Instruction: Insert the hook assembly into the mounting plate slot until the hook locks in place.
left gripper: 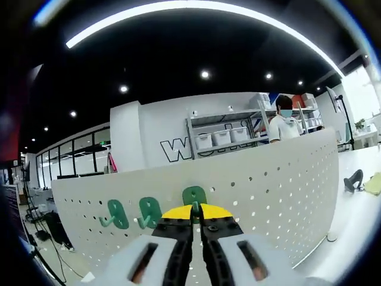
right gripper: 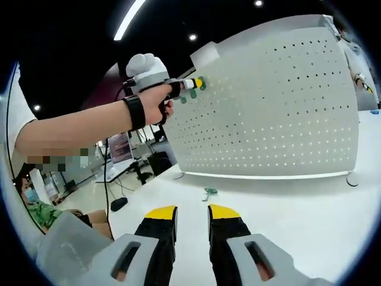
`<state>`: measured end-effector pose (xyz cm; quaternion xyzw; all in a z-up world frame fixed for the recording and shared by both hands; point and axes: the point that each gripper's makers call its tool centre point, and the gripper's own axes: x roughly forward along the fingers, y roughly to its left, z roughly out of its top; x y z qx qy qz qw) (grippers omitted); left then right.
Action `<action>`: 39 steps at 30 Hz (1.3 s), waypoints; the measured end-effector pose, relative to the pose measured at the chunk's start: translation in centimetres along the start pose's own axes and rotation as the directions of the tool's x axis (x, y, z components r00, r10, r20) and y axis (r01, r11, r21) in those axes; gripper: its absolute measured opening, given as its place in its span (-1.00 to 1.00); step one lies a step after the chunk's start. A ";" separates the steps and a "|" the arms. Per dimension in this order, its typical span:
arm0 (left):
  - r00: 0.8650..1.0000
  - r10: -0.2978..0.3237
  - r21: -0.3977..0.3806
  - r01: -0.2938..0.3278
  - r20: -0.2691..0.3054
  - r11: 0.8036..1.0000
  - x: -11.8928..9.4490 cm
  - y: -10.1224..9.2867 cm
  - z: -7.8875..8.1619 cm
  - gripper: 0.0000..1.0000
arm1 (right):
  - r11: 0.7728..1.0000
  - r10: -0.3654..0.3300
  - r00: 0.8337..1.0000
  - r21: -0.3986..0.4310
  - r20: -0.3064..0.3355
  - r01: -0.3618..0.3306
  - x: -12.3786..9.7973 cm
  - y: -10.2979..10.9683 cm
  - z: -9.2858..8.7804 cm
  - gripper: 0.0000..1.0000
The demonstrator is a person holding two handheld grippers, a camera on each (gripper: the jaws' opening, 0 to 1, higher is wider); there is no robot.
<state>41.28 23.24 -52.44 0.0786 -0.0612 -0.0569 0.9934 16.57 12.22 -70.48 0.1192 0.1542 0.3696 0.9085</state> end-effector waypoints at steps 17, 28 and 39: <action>1.000 0.008 0.017 -0.007 -0.023 1.000 0.2 -0.2 -0.9 -0.92 | 1.000 -0.010 1.000 0.011 -0.012 0.010 0.1 -0.3 -0.4 -0.62; 0.998 -0.044 0.039 0.046 -0.054 0.998 -0.8 -0.8 -1.3 -0.82 | 1.000 -0.012 1.000 0.009 -0.023 0.012 0.1 0.0 -0.5 -0.62; 0.987 -0.093 0.017 0.096 -0.132 0.995 -3.6 -0.7 -4.5 -0.82 | 1.000 -0.016 0.999 -0.003 -0.034 0.016 0.0 0.7 -0.5 -0.63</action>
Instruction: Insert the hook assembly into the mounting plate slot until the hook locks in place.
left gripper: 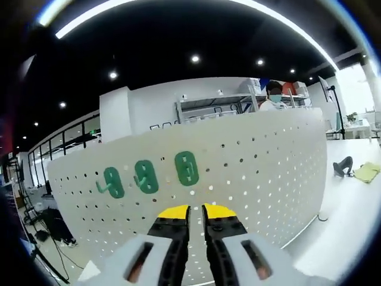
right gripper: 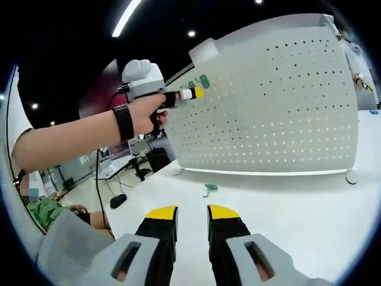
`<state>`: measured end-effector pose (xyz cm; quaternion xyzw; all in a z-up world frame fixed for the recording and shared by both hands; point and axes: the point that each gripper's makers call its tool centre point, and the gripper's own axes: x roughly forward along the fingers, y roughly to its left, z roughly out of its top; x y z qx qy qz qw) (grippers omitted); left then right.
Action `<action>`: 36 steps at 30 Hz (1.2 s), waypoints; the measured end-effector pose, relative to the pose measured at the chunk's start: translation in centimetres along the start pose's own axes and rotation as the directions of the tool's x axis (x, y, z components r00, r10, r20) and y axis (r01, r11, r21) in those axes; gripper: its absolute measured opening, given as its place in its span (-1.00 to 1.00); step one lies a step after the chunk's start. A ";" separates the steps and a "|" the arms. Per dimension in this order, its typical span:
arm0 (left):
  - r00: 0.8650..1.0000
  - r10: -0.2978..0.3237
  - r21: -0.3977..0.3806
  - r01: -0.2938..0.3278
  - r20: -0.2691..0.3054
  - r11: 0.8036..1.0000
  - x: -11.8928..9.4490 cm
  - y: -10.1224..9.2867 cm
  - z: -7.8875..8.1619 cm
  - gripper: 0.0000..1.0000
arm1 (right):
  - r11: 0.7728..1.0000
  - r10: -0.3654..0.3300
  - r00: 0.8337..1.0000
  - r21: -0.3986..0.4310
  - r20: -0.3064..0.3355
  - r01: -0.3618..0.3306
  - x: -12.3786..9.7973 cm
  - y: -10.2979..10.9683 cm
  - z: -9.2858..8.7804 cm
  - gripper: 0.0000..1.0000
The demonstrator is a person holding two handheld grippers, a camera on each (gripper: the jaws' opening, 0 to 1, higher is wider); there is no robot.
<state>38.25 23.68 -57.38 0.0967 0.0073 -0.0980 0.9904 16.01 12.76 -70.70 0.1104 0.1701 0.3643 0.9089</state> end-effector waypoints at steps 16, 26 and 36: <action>0.988 -0.092 -0.008 0.092 -0.121 0.996 -4.3 0.5 -5.4 -0.76 | 1.000 -0.012 1.000 -0.016 -0.002 0.012 -0.7 1.8 -0.2 -0.63; 0.962 -0.178 -0.046 0.173 -0.209 0.984 -6.8 -0.5 -8.9 -0.58 | 0.999 -0.037 0.999 -0.035 -0.015 0.037 -1.4 2.9 -0.8 -0.61; 0.918 -0.285 -0.086 0.272 -0.276 0.958 -9.1 -0.9 -12.6 -0.53 | 0.997 -0.082 0.997 -0.016 -0.003 0.082 -1.5 3.4 -1.2 -0.59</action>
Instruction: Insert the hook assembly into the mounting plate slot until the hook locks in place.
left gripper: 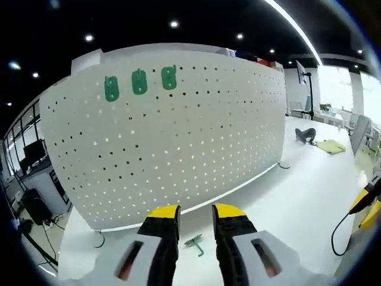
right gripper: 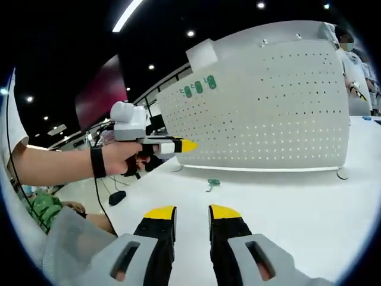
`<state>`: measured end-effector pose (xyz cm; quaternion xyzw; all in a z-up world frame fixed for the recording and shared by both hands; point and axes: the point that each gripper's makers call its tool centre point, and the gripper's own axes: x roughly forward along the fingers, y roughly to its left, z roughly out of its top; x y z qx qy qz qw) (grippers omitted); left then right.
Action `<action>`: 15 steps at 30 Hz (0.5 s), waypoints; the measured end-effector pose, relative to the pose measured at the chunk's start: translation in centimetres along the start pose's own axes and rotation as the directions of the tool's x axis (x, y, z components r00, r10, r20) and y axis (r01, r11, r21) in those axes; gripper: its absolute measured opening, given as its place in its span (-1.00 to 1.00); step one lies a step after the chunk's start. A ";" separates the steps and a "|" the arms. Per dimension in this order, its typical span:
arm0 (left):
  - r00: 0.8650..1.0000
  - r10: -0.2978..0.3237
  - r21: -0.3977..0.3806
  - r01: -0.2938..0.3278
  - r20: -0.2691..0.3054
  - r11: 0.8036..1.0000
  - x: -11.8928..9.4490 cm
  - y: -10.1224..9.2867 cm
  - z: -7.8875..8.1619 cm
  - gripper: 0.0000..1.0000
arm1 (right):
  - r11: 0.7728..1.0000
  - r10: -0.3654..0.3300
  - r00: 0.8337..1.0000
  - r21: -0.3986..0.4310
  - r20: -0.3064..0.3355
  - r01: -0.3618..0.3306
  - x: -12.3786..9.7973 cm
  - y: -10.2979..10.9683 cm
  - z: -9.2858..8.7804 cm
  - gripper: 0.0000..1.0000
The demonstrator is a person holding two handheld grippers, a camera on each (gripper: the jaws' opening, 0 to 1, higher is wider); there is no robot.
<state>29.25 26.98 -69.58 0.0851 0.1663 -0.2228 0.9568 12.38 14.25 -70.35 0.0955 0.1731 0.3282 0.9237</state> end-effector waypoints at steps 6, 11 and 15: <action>0.998 -0.055 -0.008 0.055 -0.019 0.998 -0.4 0.1 -1.8 -0.44 | 1.000 -0.010 1.000 0.000 0.005 0.010 0.6 1.3 0.1 -0.58; 0.990 -0.137 -0.070 0.134 -0.043 0.989 -0.7 -0.5 -3.1 -0.44 | 1.000 -0.023 1.000 0.009 0.006 0.023 0.8 1.5 -0.1 -0.58; 0.987 -0.151 -0.057 0.147 -0.060 0.987 -0.6 0.1 -4.0 -0.44 | 0.999 -0.037 0.999 0.011 0.004 0.037 0.9 1.5 -0.2 -0.58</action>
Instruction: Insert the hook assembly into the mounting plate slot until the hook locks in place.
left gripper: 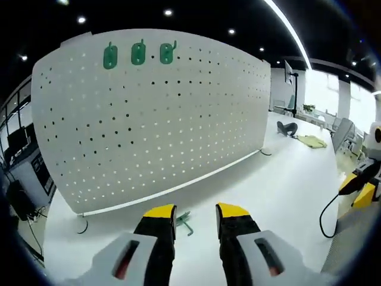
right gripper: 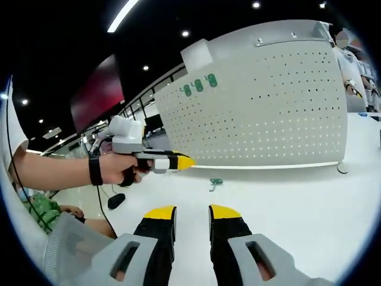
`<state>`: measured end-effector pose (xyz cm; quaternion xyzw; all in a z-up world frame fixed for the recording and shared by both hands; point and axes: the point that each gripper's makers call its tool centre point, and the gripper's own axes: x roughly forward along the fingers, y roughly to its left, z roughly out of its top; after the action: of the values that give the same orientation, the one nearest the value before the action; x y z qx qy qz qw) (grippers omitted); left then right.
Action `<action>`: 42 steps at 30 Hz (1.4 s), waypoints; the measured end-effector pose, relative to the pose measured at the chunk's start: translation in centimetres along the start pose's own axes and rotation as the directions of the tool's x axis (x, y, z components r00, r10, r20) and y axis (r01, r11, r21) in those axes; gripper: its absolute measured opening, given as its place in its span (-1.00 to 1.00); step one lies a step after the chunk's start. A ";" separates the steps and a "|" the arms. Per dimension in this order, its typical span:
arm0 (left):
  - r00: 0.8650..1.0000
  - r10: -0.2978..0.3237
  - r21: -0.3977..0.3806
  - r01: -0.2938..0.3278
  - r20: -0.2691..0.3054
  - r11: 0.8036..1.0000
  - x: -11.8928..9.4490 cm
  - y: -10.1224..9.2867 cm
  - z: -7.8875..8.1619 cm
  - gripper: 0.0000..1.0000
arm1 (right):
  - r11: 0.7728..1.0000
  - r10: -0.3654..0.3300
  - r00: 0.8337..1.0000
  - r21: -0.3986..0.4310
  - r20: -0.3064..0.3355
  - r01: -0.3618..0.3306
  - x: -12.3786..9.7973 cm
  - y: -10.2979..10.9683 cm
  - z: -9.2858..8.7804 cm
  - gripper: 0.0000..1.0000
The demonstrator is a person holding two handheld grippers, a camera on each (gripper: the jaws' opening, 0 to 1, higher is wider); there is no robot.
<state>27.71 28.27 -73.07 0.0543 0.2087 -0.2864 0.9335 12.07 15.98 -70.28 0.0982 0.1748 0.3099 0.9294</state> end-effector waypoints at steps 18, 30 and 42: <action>0.994 -0.068 -0.049 0.064 -0.082 0.997 1.9 0.8 -4.2 -0.49 | 1.000 -0.026 0.999 0.001 -0.045 0.026 0.8 -0.3 -0.7 -0.59; 0.992 -0.069 -0.048 0.064 -0.107 0.997 3.7 2.1 -5.6 -0.52 | 0.998 -0.051 0.996 0.042 -0.068 0.054 0.9 -0.7 -1.9 -0.59; 0.988 -0.066 -0.035 0.062 -0.142 0.997 5.9 3.3 -6.5 -0.55 | 0.994 -0.089 0.992 0.062 -0.091 0.095 0.4 -1.8 -2.7 -0.59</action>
<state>31.64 29.39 -81.53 0.0540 0.2812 -0.3084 0.9071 12.27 15.02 -73.35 0.1071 0.2304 0.2648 0.9302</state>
